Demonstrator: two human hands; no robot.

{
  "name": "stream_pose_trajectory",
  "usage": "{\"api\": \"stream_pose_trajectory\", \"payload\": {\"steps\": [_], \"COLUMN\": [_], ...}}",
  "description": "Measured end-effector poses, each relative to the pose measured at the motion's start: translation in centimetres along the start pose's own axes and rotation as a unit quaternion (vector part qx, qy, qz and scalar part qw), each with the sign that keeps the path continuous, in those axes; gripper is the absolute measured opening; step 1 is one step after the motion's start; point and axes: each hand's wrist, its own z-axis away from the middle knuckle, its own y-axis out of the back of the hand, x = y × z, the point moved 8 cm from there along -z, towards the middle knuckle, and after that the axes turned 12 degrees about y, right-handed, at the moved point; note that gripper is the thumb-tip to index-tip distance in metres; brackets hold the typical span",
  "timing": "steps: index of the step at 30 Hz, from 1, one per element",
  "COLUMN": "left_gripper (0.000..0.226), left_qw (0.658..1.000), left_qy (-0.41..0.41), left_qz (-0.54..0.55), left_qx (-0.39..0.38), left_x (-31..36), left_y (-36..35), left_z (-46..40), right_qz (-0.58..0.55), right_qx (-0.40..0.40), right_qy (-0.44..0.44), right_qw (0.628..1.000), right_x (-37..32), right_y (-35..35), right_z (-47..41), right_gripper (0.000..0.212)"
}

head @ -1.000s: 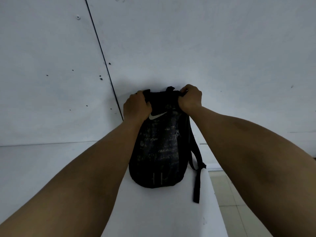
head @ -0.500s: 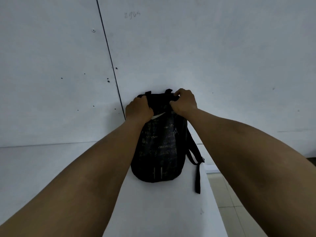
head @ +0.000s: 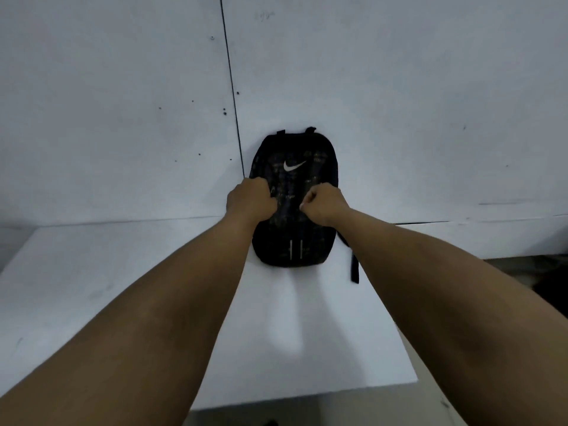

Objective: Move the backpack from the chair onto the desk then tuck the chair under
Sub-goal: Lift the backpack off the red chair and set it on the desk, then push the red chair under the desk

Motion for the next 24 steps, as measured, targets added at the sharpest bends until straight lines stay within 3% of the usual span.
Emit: {"api": "stream_pose_trajectory", "payload": {"steps": [5, 15, 18, 24], "left_gripper": [0.019, 0.018, 0.017, 0.013], "left_qw": [0.997, 0.994, 0.99, 0.985], "left_qy": [0.015, 0.063, 0.068, 0.069], "left_qz": [-0.01, -0.034, -0.037, -0.056], "left_qx": [-0.071, -0.085, -0.121, -0.145], "left_x": [-3.4, -8.2, -9.1, -11.5], "left_y": [-2.8, -6.8, -7.3, -7.4], "left_z": [10.8, 33.5, 41.5, 50.8], "right_qz": [0.007, 0.038, 0.049, 0.081], "right_qx": [-0.057, -0.126, -0.172, -0.206], "right_qy": [-0.021, -0.01, -0.019, -0.033], "right_qw": [0.998, 0.991, 0.984, 0.975], "right_x": [-0.5, -1.4, -1.9, -2.2], "right_y": [-3.7, -8.6, -9.8, -11.6], "right_z": [10.5, 32.6, 40.3, 49.5], "right_gripper": [0.015, 0.02, 0.022, 0.029]}}
